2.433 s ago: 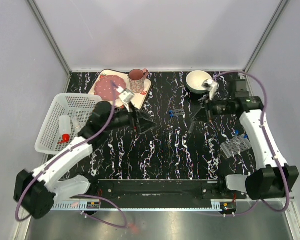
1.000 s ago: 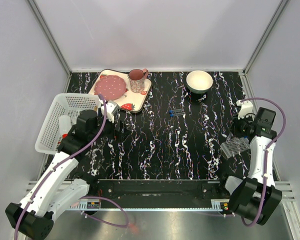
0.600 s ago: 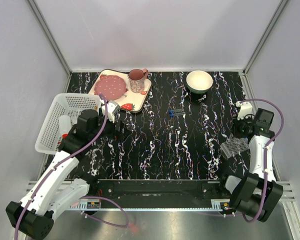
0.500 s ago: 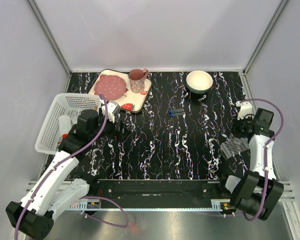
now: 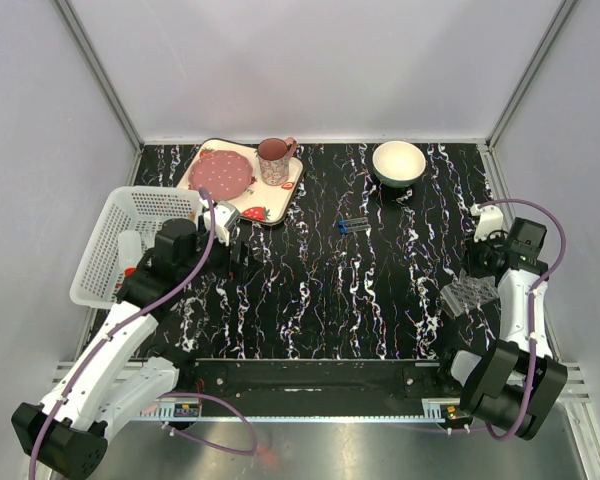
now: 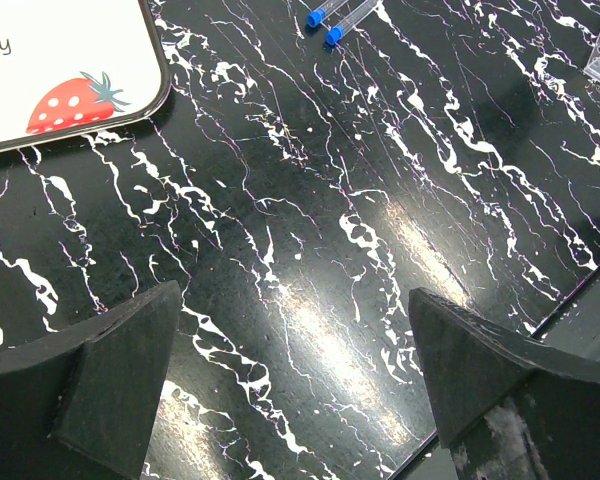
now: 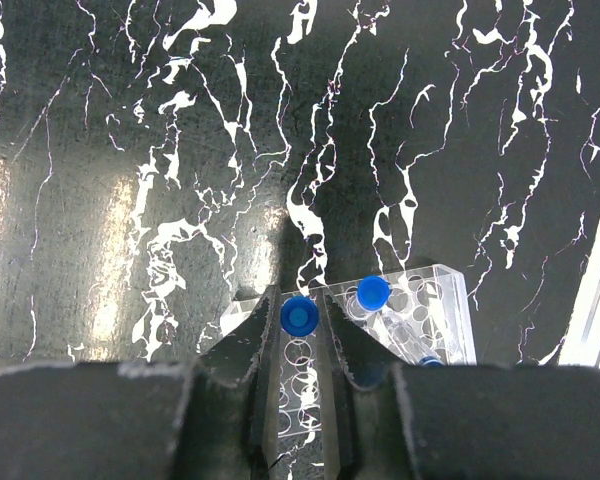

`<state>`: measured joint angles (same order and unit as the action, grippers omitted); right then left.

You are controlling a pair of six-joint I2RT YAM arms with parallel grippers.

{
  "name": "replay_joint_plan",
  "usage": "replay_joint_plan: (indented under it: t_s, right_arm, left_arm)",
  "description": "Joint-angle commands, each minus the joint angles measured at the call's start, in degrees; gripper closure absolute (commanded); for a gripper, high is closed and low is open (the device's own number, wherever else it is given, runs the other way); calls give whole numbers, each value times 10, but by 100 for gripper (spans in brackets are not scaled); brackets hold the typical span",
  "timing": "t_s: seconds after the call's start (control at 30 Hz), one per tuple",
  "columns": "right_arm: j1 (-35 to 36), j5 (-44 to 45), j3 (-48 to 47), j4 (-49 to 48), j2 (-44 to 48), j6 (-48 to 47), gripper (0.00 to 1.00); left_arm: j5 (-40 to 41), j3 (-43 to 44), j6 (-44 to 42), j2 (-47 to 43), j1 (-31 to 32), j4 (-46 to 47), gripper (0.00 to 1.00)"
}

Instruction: Organize the chemistry lab equipment

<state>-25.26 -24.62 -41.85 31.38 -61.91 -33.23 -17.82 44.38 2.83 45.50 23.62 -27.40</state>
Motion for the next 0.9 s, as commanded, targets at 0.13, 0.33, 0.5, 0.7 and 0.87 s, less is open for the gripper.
replay_joint_plan:
  t_s: [0.13, 0.33, 0.5, 0.7, 0.87]
  right_arm:
    - [-5, -14, -2, 5, -2, -16, 84]
    - [-6, -22, -3, 13, -11, -18, 84]
    - [-6, -30, -4, 18, -22, -24, 84]
    - [-6, -15, -6, 25, -31, -28, 82]
    - [-6, -10, -9, 40, -23, -35, 75]
  left_arm:
    - [-12, 0, -8, 3, -1, 16, 1]
    - [-14, 1, -8, 5, -1, 16, 1]
    - [-18, 0, -8, 8, -2, 15, 1]
    - [-20, 2, -7, 11, -1, 13, 1]
    - [-23, 2, -7, 12, -2, 13, 1]
